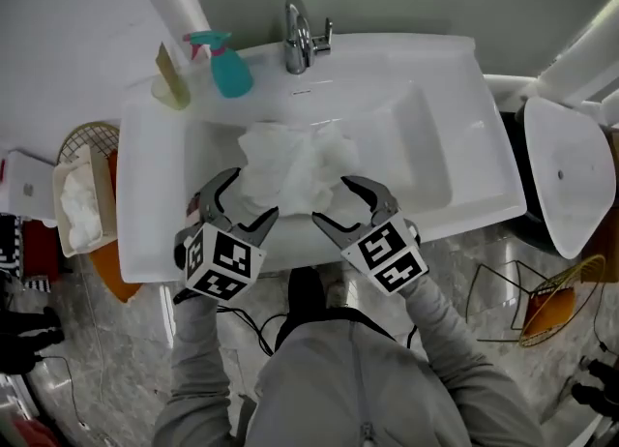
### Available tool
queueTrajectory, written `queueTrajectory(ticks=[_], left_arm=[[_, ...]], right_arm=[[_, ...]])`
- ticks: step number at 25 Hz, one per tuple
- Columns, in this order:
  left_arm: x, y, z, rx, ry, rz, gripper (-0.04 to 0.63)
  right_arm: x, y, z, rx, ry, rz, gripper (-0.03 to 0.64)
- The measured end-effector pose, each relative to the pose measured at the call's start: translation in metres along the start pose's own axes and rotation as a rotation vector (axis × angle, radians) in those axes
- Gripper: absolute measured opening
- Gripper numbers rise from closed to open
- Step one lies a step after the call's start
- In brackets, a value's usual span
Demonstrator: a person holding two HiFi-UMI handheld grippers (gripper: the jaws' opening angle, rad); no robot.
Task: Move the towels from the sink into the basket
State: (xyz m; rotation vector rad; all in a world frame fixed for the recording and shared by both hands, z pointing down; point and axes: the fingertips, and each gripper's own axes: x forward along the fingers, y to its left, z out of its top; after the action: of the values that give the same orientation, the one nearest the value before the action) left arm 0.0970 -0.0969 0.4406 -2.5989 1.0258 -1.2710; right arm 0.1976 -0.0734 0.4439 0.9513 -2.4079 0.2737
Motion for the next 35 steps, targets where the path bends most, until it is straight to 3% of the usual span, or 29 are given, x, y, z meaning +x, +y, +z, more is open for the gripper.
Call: queueTrajectory(ticks=[2, 6, 13, 17, 19, 25, 35], left_arm=[[0.027, 0.004, -0.011, 0.046, 0.063, -0.049, 0.408], [0.074, 0.013, -0.030, 0.152, 0.171, -0.165, 0.448], [0.140, 0.021, -0.077, 0.510, 0.357, -0.383, 0.483], [0.172, 0.026, -0.091, 0.714, 0.406, -0.456, 0.495], [0.184, 0.021, -0.095, 0.780, 0.419, -0.506, 0.506], [0.206, 0.004, -0.107, 0.858, 0.449, -0.630, 0.518], [0.213, -0.008, -0.118, 0.818, 0.431, -0.790, 0.517]], right_arm=[[0.019, -0.002, -0.013, -0.024, 0.064, 0.029, 0.337], [0.061, -0.005, -0.036, -0.055, 0.201, 0.076, 0.371], [0.125, -0.012, -0.067, -0.061, 0.380, 0.123, 0.383], [0.151, -0.013, -0.080, -0.059, 0.448, 0.147, 0.383], [0.159, -0.011, -0.086, -0.042, 0.475, 0.158, 0.383], [0.179, -0.011, -0.102, -0.015, 0.548, 0.184, 0.408], [0.195, -0.004, -0.119, 0.115, 0.627, 0.343, 0.425]])
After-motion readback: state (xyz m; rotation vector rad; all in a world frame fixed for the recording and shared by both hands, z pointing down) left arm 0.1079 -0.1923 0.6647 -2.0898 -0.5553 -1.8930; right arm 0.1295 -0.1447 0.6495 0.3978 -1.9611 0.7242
